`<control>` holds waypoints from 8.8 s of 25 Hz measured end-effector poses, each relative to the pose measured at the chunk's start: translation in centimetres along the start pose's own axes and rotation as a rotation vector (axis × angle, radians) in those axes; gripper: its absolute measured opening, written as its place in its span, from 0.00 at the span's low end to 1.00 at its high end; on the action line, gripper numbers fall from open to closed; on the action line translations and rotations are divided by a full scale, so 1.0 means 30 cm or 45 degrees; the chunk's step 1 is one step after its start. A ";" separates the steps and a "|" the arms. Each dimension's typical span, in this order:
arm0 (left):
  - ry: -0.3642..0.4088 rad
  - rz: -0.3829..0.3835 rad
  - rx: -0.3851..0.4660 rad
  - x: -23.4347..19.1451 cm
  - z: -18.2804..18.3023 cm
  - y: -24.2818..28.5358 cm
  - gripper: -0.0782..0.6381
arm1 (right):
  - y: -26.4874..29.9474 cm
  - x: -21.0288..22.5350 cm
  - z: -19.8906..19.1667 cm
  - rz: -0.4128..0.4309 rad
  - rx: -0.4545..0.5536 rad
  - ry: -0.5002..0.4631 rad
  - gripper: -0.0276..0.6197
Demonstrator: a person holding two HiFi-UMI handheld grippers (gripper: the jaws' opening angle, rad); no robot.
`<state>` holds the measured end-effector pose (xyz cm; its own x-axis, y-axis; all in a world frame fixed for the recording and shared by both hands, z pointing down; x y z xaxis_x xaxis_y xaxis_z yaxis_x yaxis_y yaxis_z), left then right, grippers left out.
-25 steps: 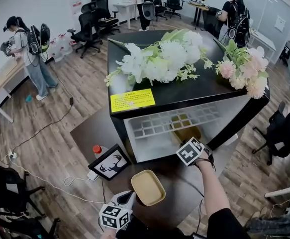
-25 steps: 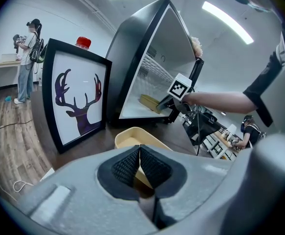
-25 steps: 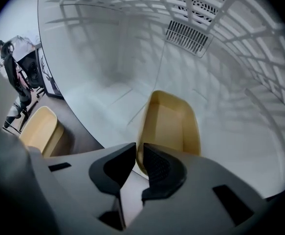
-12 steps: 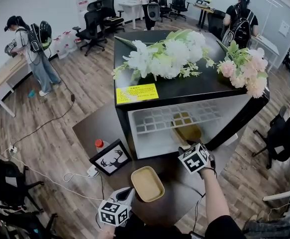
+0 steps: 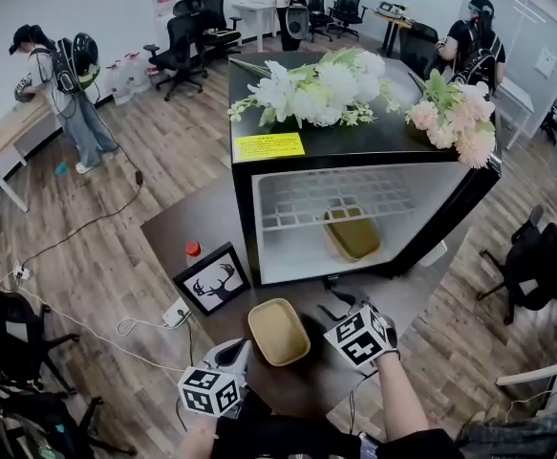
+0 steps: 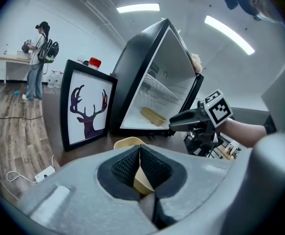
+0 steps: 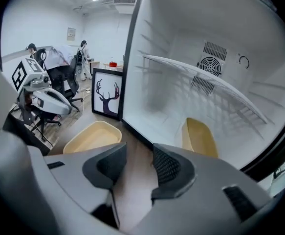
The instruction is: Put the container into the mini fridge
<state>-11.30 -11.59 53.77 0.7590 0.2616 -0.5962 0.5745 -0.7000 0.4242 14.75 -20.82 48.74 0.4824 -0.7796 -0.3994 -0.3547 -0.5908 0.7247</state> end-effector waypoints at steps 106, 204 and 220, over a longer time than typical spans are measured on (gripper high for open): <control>0.033 -0.013 -0.074 -0.070 -0.091 -0.044 0.12 | -0.230 0.252 0.454 0.276 -0.205 -0.642 0.08; 0.234 -0.373 0.054 0.381 -0.128 -0.063 0.12 | -0.528 -0.363 -0.231 -0.491 0.560 0.811 0.21; 0.199 -0.364 0.080 0.424 -0.198 -0.069 0.12 | -0.516 -0.453 -0.342 -0.727 0.369 0.868 0.05</control>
<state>-1.02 -2.86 49.36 0.6106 0.5487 -0.5710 0.7546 -0.6219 0.2094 21.90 1.06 48.70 0.9783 -0.1190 -0.1695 -0.0605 -0.9470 0.3155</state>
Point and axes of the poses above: the fingertips, and each gripper's own axes: y forward along the fingers, x to its right, z out of its top, the point moved 10 cm from there along -y, backward along the fingers, and after that the axes turned 15 degrees about -y, right-handed, at the moved point
